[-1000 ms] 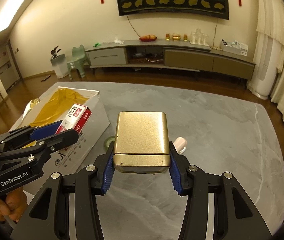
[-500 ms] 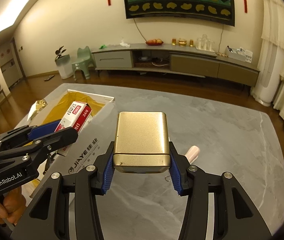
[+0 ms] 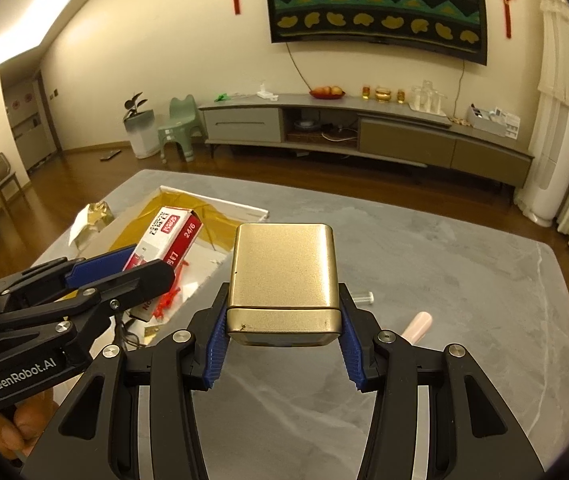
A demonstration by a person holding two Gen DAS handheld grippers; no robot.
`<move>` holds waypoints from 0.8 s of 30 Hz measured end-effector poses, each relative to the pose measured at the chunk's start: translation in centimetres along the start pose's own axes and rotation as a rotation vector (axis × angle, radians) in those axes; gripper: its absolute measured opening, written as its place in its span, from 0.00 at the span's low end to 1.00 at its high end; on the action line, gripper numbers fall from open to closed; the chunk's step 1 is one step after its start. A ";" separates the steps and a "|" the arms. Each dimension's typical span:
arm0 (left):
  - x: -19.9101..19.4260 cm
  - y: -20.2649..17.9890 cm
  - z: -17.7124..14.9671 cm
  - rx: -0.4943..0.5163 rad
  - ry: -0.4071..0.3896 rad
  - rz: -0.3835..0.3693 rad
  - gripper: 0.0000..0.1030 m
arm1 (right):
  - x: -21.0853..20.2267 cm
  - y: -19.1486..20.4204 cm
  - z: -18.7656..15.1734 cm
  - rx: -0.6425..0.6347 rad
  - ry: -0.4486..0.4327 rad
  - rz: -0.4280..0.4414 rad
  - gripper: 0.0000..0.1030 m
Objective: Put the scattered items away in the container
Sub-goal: 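Carry the staple box and gold tin over the yellow-lined box with both tools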
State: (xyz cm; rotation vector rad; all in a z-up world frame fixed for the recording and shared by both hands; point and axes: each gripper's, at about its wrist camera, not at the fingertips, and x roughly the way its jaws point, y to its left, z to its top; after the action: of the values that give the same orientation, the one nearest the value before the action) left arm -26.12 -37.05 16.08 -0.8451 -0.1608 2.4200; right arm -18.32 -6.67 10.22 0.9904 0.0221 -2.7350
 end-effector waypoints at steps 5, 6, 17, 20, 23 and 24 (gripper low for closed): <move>-0.7 1.4 0.5 -0.027 -0.013 0.004 0.38 | 0.7 1.1 0.4 -0.007 -0.002 0.011 0.49; -0.8 1.6 0.6 -0.031 -0.016 0.007 0.38 | 0.8 1.3 0.5 -0.007 -0.001 0.013 0.49; -2.2 5.7 1.9 -0.089 -0.037 0.030 0.38 | 2.6 3.7 0.9 -0.030 0.011 0.037 0.49; -2.2 6.6 2.0 -0.099 -0.031 0.034 0.38 | 3.0 4.2 1.3 -0.038 0.010 0.045 0.49; -2.1 7.3 2.2 -0.109 -0.022 0.038 0.38 | 3.4 5.1 1.7 -0.052 0.007 0.056 0.49; -1.9 7.6 2.2 -0.113 -0.015 0.040 0.38 | 3.6 5.5 1.8 -0.058 0.007 0.063 0.49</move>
State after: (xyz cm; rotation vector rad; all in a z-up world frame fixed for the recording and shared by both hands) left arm -29.85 -44.22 16.70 -0.8880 -0.2915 2.4742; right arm -20.88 -12.95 9.72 0.9678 0.0706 -2.6588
